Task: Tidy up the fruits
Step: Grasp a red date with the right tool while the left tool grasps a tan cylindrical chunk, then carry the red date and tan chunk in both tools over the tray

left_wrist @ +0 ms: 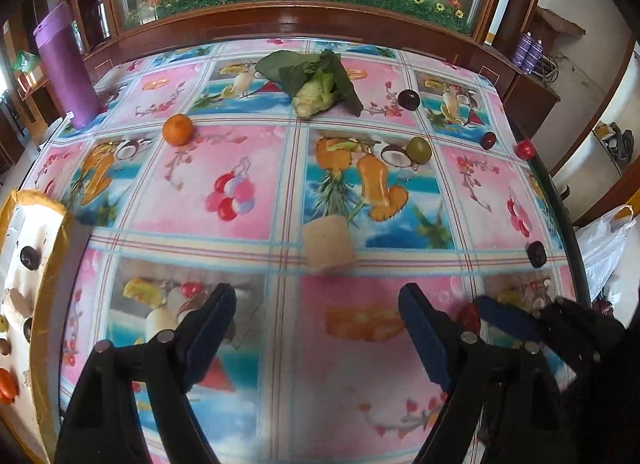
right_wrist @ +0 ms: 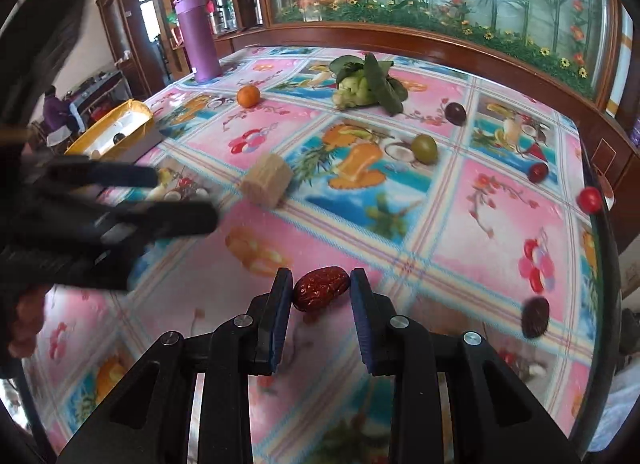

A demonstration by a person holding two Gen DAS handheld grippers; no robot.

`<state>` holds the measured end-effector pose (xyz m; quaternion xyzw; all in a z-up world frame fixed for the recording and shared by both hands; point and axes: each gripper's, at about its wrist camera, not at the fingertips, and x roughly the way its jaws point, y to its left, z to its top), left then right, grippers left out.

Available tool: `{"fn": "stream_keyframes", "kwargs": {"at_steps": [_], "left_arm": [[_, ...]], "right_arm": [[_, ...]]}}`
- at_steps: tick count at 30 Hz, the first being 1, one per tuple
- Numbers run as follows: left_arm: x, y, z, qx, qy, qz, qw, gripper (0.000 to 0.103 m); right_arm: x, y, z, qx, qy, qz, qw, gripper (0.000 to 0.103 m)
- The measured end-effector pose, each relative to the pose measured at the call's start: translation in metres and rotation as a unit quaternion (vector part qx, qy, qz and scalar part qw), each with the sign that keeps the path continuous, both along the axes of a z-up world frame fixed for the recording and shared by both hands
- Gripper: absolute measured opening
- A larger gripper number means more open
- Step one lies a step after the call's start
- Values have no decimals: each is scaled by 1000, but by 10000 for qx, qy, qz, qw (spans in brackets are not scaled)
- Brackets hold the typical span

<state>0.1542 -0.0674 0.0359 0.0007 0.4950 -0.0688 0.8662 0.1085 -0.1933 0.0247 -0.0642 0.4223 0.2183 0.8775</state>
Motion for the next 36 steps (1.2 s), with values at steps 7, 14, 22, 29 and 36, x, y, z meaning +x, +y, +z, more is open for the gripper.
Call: {"fn": "stream_keyframes", "kwargs": {"at_steps": [7,14,22,29,36], "left_arm": [[22,-11,-22,95,-7,225,9997,57],[10,-1,-19,18,-33,220,9998,34],[-42,24,-11,-7,-18,296,9996,34],[-92,49,8,-28,-242,270,9993,34],[-128,87,19,-147,-288,268,9991,34]], "right_arm": [[-6,-18,-1,220,122,-251,9994,29],[-11,-24,0,301,198,-511,9980,29],[-30,-18,7,320,154,-572,9977,29],[-57,-5,12,221,46,-609,9979,29],[-81,22,15,285,107,-655,9974,29]]}}
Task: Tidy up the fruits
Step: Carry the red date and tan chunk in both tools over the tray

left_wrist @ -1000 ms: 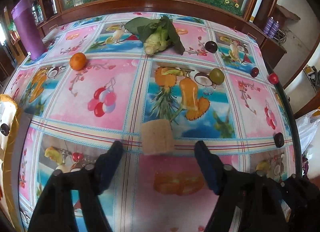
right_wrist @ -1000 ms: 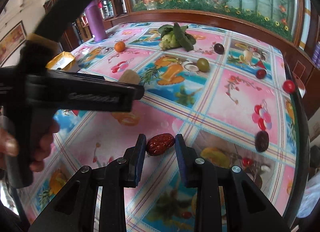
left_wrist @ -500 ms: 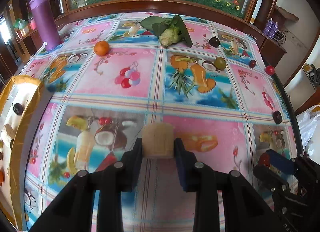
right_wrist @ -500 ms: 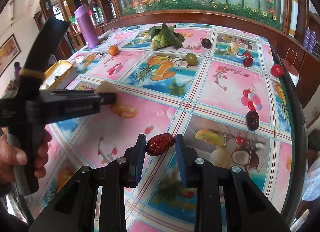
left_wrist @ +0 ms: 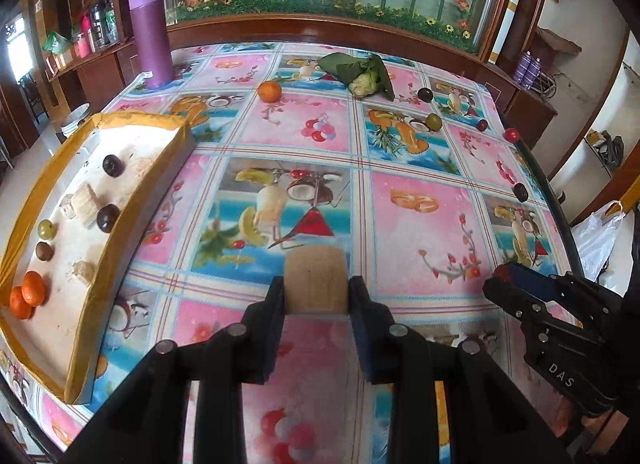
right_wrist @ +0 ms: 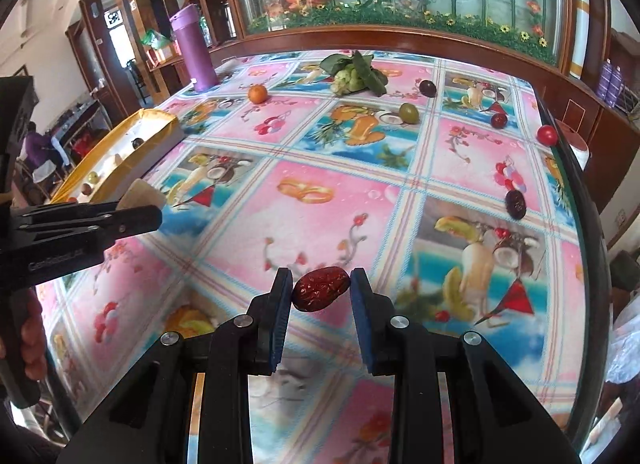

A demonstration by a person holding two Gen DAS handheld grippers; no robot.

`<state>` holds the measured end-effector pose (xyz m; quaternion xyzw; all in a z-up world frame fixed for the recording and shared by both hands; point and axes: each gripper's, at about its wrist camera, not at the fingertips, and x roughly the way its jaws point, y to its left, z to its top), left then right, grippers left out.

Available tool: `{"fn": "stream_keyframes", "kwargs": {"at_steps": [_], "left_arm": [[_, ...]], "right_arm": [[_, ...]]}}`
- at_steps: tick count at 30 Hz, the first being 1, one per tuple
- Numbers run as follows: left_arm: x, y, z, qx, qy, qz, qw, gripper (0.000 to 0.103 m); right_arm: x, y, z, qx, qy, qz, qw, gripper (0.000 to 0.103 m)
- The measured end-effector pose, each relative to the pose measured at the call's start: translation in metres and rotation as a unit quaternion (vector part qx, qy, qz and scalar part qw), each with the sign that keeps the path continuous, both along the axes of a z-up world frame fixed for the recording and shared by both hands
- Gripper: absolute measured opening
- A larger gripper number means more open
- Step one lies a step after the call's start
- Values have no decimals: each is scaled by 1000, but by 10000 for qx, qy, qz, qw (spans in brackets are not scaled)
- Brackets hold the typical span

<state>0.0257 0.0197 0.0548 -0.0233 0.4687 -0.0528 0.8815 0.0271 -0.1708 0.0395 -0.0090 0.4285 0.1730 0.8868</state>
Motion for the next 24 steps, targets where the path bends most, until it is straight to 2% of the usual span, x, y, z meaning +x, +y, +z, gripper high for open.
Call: {"fn": "stream_keyframes", "kwargs": {"at_steps": [10,24], "left_arm": [[-26,66,6,5,-114,316,9994,34],[-26,153,16,-14,-275,858,9959,34]], "right_arm": [[-10,72,4,-50,23,305,9995,29],[12,167,20,-145,-121,879,9959,29]]}}
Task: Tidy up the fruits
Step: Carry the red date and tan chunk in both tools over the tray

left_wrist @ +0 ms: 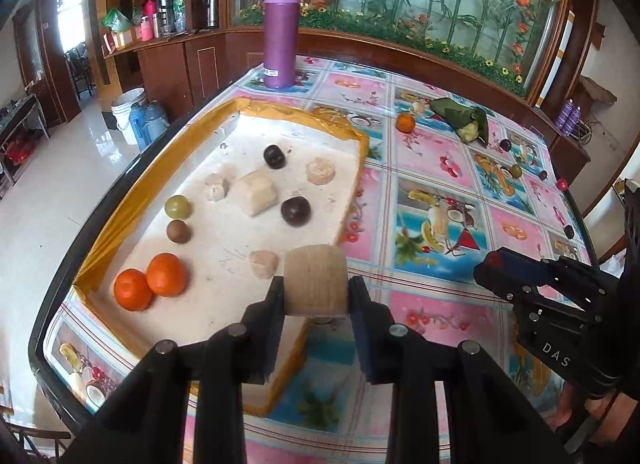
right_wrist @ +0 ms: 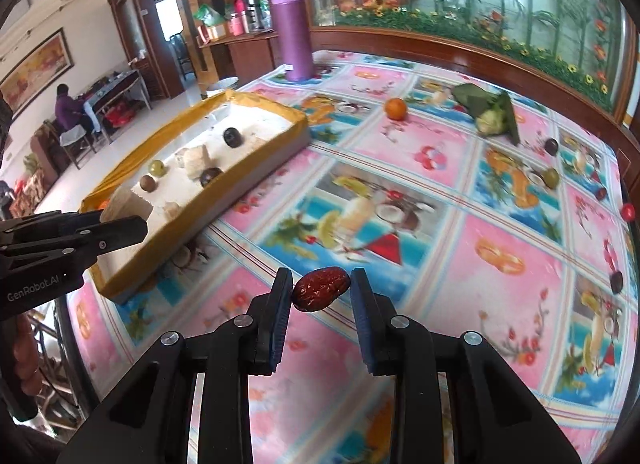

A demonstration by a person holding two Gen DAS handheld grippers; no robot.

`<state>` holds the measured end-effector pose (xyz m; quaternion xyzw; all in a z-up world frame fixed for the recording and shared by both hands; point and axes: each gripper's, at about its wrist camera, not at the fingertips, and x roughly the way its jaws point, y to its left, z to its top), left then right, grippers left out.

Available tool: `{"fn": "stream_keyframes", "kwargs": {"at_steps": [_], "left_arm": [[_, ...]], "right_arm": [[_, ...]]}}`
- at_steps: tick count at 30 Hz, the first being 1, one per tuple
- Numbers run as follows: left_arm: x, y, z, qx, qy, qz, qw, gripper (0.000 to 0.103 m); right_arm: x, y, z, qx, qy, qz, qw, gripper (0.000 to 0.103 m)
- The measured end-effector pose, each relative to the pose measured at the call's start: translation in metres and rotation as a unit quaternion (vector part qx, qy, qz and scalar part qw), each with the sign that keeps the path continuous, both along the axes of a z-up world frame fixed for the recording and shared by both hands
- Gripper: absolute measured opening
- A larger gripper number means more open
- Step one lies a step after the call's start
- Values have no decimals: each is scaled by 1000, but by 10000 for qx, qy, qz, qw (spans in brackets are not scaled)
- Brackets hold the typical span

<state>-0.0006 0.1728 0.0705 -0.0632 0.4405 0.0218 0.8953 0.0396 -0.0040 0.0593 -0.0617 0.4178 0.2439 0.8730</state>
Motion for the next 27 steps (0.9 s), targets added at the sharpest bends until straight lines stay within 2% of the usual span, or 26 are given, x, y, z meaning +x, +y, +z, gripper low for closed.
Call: {"fn": "stream_keyframes", "kwargs": {"at_steps": [14,20,27], "left_arm": [[13,80,0,39,85,311,9995,34],[22,101,0,140,171,91,9997,34],[34,104,-9,41,288,-83,9995,34]], "right_arm": [[30,82,25,-114,-299,630,9975,29],[59,110,29,-8,-295,727,9969,29],[82,140,14,-177,-262,886,9956,29]]}}
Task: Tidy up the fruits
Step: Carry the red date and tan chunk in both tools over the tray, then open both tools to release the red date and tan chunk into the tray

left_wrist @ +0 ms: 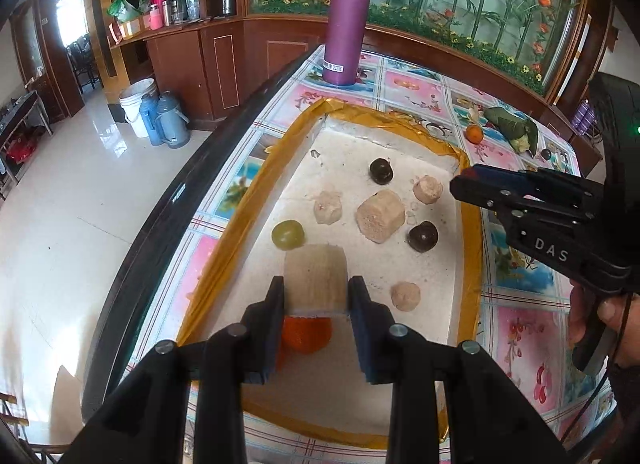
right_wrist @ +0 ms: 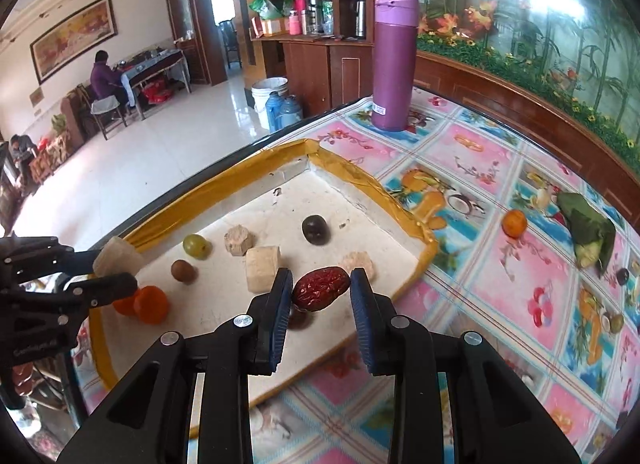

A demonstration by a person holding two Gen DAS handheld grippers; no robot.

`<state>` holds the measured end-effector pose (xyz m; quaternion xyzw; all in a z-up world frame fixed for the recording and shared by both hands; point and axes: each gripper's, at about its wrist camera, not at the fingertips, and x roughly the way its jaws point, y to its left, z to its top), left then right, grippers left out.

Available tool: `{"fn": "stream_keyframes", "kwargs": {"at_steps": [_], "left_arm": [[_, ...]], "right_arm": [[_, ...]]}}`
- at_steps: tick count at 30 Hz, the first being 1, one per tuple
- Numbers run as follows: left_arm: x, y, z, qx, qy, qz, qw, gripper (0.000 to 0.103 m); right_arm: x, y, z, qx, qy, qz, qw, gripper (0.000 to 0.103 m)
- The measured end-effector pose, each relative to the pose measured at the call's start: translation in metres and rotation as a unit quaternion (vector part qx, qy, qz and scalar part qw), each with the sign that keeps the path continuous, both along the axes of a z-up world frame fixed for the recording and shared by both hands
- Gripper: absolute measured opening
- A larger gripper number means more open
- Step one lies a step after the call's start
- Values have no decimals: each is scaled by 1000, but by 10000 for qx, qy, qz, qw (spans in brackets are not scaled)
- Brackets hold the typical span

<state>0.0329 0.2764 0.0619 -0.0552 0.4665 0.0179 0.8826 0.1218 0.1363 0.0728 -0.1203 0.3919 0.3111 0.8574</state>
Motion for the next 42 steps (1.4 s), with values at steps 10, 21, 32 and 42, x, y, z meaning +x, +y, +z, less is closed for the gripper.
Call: {"fn": "stream_keyframes", "kwargs": {"at_steps": [10,21,32,42], "left_arm": [[2,-18,-21,-227,208,-226,9993,34],[7,-29,-28,-272,199,-153,9993,34],[1,-46,-40,-48,304,-268,9992,34],[-9,-50,-44,-125,368,-292,9988,35]], "right_arm": [[27,21,-22,-170,160,87,9997,29],[38,36,-37,-371,227,218,9988,29],[36,41,-43,-562,141,349,9977,29],[30,42,-44,-702,-10,413,9967,29]]}}
